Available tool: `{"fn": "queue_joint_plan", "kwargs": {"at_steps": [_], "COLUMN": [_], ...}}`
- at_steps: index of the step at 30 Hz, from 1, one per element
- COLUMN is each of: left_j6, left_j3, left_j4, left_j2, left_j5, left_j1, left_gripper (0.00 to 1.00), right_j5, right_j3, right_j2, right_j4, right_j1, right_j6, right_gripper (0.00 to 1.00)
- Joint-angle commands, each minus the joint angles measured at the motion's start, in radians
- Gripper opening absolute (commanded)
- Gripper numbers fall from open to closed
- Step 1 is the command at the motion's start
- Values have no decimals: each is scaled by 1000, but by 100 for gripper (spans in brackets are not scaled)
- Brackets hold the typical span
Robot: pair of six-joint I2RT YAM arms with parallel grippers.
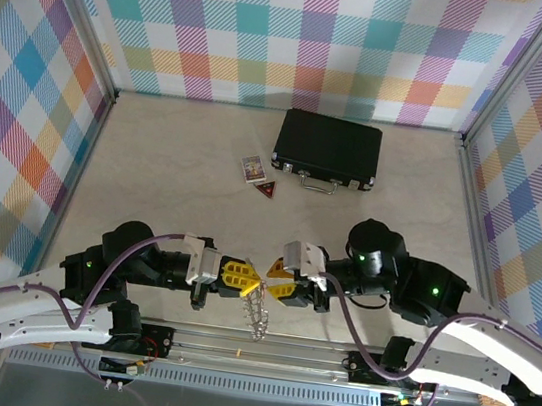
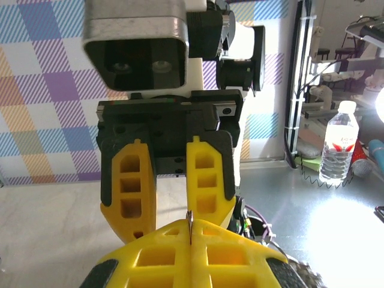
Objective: Put the keys on the keyring
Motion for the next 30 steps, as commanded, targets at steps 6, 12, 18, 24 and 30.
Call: {"fn": "queue_joint_plan", "kwargs": {"at_steps": [6,12,18,24,30], "left_j6": [-13,-12,-13,-14,-13], "left_j3": [-14,-16,-15,-17,-17], "left_j4": [90,103,111,117,104], "left_j2": [-22,-14,-1,7,11], "left_j5": [12,15,18,15,9], "left_j1": [-2,-3,-3,-3,-3], "left_gripper": [0,0,0,0,0], "right_j5": [-66,-68,-80,-102,-84], "right_j3": [-20,-25,-31,-28,-31], "right_j2": [-50,-41,-28,-4,-2], "right_j4": [112,141,168,168,169], "right_j1": [-2,-2,-2,0,-1], "right_j6": [11,22,28,28,25], "right_gripper": [28,29,26,17,3]}}
